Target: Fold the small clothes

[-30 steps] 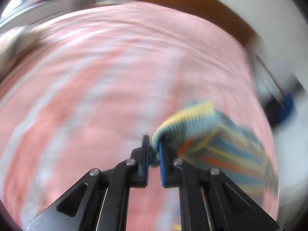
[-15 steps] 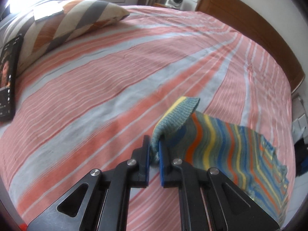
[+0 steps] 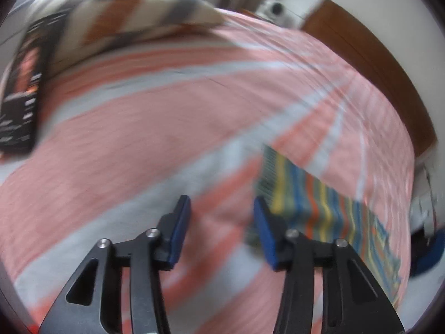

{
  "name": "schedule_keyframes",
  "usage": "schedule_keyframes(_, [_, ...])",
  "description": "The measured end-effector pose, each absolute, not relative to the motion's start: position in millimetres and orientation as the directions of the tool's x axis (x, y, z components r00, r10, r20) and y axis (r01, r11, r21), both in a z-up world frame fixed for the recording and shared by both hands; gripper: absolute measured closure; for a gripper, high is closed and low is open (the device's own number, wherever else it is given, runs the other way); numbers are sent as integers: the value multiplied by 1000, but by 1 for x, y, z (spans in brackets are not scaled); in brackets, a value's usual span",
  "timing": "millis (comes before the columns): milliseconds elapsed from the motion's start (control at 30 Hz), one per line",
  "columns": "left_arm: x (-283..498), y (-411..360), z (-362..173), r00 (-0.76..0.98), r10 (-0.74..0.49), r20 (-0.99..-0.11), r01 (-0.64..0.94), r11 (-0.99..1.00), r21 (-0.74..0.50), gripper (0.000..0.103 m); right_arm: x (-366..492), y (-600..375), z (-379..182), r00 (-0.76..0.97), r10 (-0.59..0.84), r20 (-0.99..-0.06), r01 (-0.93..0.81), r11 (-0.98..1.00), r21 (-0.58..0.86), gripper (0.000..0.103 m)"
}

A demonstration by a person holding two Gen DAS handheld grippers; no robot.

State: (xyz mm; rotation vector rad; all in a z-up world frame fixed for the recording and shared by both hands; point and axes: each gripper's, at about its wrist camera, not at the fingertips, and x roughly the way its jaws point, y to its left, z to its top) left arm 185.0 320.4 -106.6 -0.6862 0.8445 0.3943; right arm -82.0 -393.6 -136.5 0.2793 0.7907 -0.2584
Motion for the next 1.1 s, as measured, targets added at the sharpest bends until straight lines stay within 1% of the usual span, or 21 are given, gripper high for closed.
schedule_keyframes(33, [179, 328, -105, 606, 73, -792, -594, 704, -390, 52, -82, -394, -136, 675, -123, -727, 330, 932, 149, 43])
schedule_keyframes(100, [167, 337, -97, 590, 144, -794, -634, 691, -347, 45, -82, -394, -136, 676, -123, -727, 330, 932, 149, 43])
schedule_keyframes(133, [164, 338, -94, 593, 165, -788, -635, 698, -331, 38, -82, -394, -136, 675, -125, -727, 330, 933, 147, 42])
schedule_keyframes(167, [162, 338, -90, 599, 178, -781, -628, 710, -319, 35, -81, -393, -137, 674, -127, -727, 329, 934, 142, 40])
schedule_keyframes(200, [161, 336, -85, 611, 180, -771, -610, 728, -313, 35, -81, -392, -137, 674, -130, -728, 326, 935, 135, 39])
schedule_keyframes(233, [160, 331, -80, 627, 171, -760, -585, 748, -314, 35, -80, -390, -137, 672, -133, -728, 324, 937, 129, 37])
schedule_keyframes(300, [159, 318, -72, 659, 131, -741, -520, 791, -323, 30, -79, -388, -137, 670, -142, -729, 321, 940, 112, 37])
schedule_keyframes(367, [155, 292, -68, 684, 69, -726, -421, 851, -315, 19, -79, -387, -134, 670, -148, -728, 322, 941, 105, 37])
schedule_keyframes(433, [153, 259, -70, 696, -17, -718, -291, 908, -303, 13, -86, -386, -123, 700, -191, -688, 335, 939, 81, 37])
schedule_keyframes(500, [153, 220, -79, 690, -84, -719, -159, 951, -264, 13, -91, -385, -112, 728, -246, -640, 353, 935, 42, 36])
schedule_keyframes(567, [158, 186, -89, 692, -104, -715, -61, 978, -200, 11, -91, -390, -105, 738, -303, -603, 389, 921, 12, 25])
schedule_keyframes(600, [164, 173, -93, 695, -104, -712, -29, 985, -171, 9, -88, -393, -105, 734, -311, -603, 400, 917, 13, 25])
schedule_keyframes(633, [170, 163, -99, 692, -109, -713, -5, 988, -156, 3, -84, -399, -106, 728, -314, -610, 412, 911, 23, 25])
schedule_keyframes(733, [193, 155, -121, 642, -127, -756, 15, 988, -154, 1, -74, -408, -120, 691, -308, -654, 437, 898, 39, 25])
schedule_keyframes(767, [202, 154, -133, 605, -93, -791, -1, 993, -117, 1, -71, -411, -128, 671, -295, -680, 442, 896, 47, 25])
schedule_keyframes(800, [205, 152, -137, 598, -60, -799, -3, 997, -77, 0, -70, -413, -135, 653, -286, -701, 445, 894, 50, 25])
schedule_keyframes(833, [206, 147, -138, 610, -18, -792, -1, 1000, -24, 0, -69, -413, -137, 653, -286, -701, 442, 896, 47, 24])
schedule_keyframes(900, [204, 140, -138, 614, 17, -789, 0, 1000, 22, 0, -69, -413, -139, 654, -286, -700, 438, 898, 42, 22])
schedule_keyframes(967, [201, 140, -138, 630, 13, -776, 8, 1000, 23, 0, -67, -412, -142, 653, -292, -699, 437, 899, 33, 20])
schedule_keyframes(1100, [196, 145, -139, 644, -3, -765, 11, 1000, 5, 0, -66, -408, -145, 645, -311, -698, 438, 899, 5, 18])
